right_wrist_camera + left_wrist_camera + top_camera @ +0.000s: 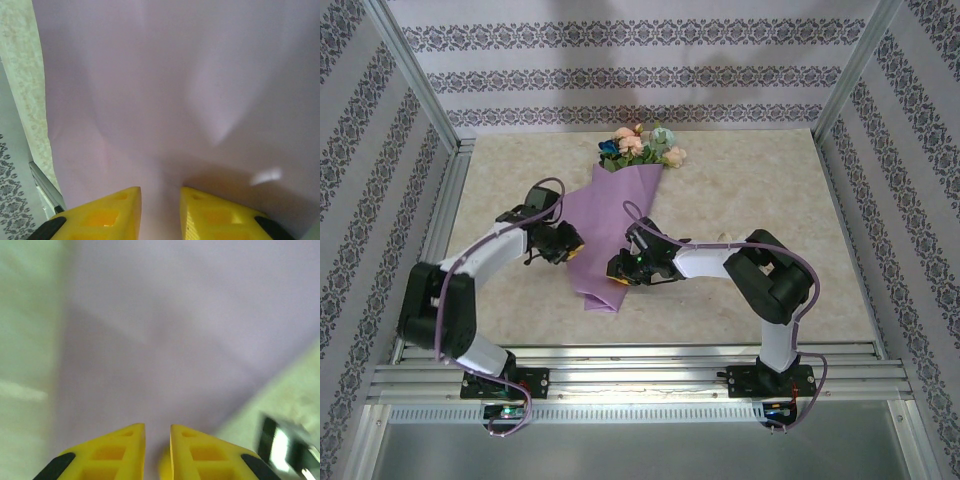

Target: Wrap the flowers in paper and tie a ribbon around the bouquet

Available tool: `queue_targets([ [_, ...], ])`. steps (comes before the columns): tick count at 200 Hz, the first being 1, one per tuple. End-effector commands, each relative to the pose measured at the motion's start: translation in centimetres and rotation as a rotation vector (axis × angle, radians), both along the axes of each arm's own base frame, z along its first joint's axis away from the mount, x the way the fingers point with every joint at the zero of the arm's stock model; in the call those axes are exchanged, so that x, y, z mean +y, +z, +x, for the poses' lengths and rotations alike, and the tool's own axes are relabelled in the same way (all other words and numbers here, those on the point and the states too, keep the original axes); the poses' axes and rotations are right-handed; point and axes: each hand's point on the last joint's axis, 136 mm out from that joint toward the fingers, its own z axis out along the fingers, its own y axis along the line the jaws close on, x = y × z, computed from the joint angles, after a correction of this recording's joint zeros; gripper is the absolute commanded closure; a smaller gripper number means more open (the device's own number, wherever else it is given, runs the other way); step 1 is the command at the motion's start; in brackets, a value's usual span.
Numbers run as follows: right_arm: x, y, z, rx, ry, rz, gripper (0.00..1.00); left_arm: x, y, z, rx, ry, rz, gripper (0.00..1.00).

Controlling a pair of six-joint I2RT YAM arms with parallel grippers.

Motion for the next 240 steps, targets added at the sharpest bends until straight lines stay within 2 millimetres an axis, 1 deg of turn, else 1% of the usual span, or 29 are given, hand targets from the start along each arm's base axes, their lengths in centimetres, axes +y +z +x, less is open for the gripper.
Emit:
queue_targets([
  [1,-0.5,-2.0,-0.1,0.034,-0.008,-0.056,0.71,-4.4,-0.8,-4.5,0.146,-0.021,-0.148,0.8],
  [9,-0.4,-1.7,0.0,0.031,-0.008,-0.049,0.7,-5.4,-1.2,-5.2,0.163,-0.01,-0.181,0.81],
  [19,-0.3,-1.3,0.1,0.027,-0.005,-0.038,0.7,-5.9,-1.9,-5.6,0.173,0.01,-0.202,0.81],
  [29,-0.2,-0.8,0.2,0.022,-0.003,-0.025,0.69,-5.7,-3.0,-6.2,0.197,0.022,-0.187,0.83],
  [38,-0.1,0.2,0.5,0.003,0.004,-0.004,0.69,-5.4,-4.0,-6.7,0.219,0.024,-0.171,0.84],
  [53,-0.6,2.3,1.4,-0.044,0.003,0.01,0.66,-4.6,-6.4,-7.9,0.268,0.016,-0.126,0.84],
  [63,-1.2,3.7,2.0,-0.076,-0.001,0.021,0.65,-4.1,-8.0,-8.8,0.3,0.004,-0.101,0.85],
  [73,-2.2,5.1,2.8,-0.114,-0.015,0.032,0.63,-3.1,-9.4,-9.8,0.335,-0.013,-0.043,0.86],
  [83,-3.5,6.2,3.6,-0.158,-0.034,0.038,0.61,-2.0,-10.2,-10.5,0.351,-0.025,0.017,0.87],
  [91,-4.8,6.4,4.2,-0.181,-0.055,0.035,0.59,-1.3,-10.6,-10.9,0.352,-0.027,0.049,0.87],
  [105,-6.8,6.0,5.0,-0.184,-0.087,0.054,0.59,-0.2,-10.8,-11.4,0.354,-0.025,0.096,0.88],
  [113,-7.7,5.4,5.3,-0.183,-0.097,0.056,0.59,0.2,-10.8,-11.6,0.348,-0.031,0.112,0.88],
  [128,-8.5,4.4,5.9,-0.187,-0.086,0.07,0.58,0.6,-11.0,-11.8,0.352,-0.043,0.131,0.88],
  [150,-7.4,3.7,6.6,-0.195,-0.043,0.108,0.59,0.6,-11.6,-12.4,0.371,-0.044,0.129,0.88],
  [163,-6.5,3.1,6.5,-0.191,-0.022,0.107,0.59,0.7,-11.8,-12.5,0.375,-0.042,0.129,0.88],
  [188,-4.8,1.6,5.5,-0.165,0.008,0.112,0.59,0.8,-11.9,-12.5,0.374,-0.045,0.135,0.88],
  [211,-4.1,0.2,4.2,-0.144,0.011,0.096,0.59,0.8,-12.0,-12.6,0.376,-0.052,0.139,0.88],
  [231,-3.2,-0.3,4.1,-0.15,0.0,0.119,0.59,0.9,-12.1,-12.7,0.379,-0.056,0.14,0.88],
  [240,-3.0,-0.7,4.1,-0.148,-0.005,0.124,0.61,0.9,-12.1,-12.8,0.38,-0.058,0.143,0.88],
])
